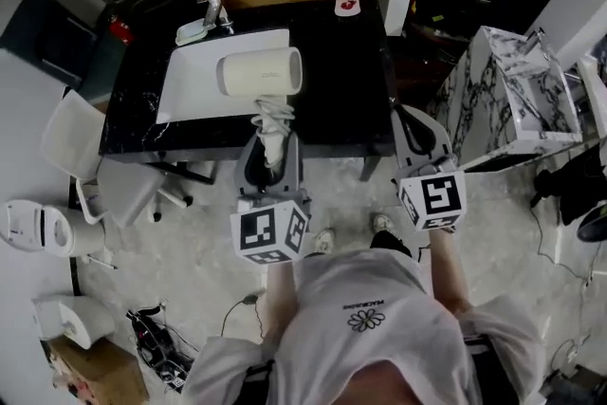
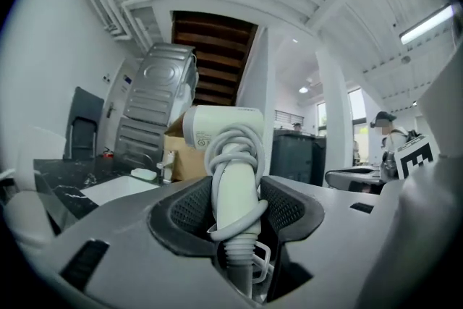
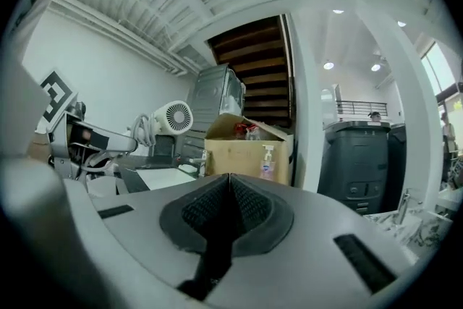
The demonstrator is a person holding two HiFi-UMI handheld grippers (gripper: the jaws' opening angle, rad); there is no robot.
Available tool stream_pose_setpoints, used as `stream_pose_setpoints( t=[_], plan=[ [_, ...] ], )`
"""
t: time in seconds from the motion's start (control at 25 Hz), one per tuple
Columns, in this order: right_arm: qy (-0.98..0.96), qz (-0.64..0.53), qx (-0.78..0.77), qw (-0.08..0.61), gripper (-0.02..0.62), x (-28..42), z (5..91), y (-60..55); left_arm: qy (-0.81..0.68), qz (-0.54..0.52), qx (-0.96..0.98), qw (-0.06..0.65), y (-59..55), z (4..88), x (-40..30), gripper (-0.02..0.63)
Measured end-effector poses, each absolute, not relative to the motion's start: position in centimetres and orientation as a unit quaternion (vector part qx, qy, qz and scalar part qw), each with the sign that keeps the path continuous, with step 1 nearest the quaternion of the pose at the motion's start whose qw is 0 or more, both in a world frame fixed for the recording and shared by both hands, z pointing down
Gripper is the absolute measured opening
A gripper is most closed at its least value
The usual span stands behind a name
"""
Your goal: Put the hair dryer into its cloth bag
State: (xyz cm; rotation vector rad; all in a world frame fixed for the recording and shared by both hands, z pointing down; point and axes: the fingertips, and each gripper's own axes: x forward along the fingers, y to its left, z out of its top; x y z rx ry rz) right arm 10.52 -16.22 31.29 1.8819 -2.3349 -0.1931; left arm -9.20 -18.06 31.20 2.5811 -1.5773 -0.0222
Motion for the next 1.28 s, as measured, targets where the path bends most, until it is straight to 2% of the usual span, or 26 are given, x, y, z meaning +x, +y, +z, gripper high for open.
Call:
stream_pose_setpoints(
  t=[0.64, 0.84, 1.04, 1.08, 1.12, 1.16, 1.28],
  plan=[
    [-0.878, -0.089, 0.461, 0.089, 0.014, 11.8, 33.2, -18.9, -0.665, -0.008, 0.746, 0.044, -15.1, 32.0, -6.7, 0.215],
    [-0.895, -0.103, 0.417, 0.122, 0.014, 11.6, 34.5, -18.9, -0.686, -0.002, 0.726, 0.048, -14.4, 32.7, -6.6, 0.215],
    [-0.909, -0.119, 0.345, 0.200, 0.014, 10.3, 36.6, -19.3, -0.694, 0.007, 0.718, 0.047, -13.9, 33.2, -6.4, 0.215],
    [-0.911, -0.132, 0.319, 0.224, 0.026, 9.7, 37.3, -19.3, -0.695, 0.014, 0.717, 0.046, -13.9, 33.4, -6.5, 0.215],
    [-0.912, -0.146, 0.292, 0.250, 0.083, 9.2, 38.1, -19.3, -0.697, 0.022, 0.715, 0.045, -13.8, 33.6, -6.4, 0.215],
    [-0.910, -0.160, 0.264, 0.276, 0.101, 8.7, 38.9, -19.2, -0.698, 0.031, 0.714, 0.044, -13.7, 33.9, -6.4, 0.215],
    [-0.898, -0.188, 0.189, 0.351, 0.101, 7.7, 41.7, -19.2, -0.700, 0.054, 0.711, 0.043, -13.3, 34.8, -6.2, 0.215]
  ],
)
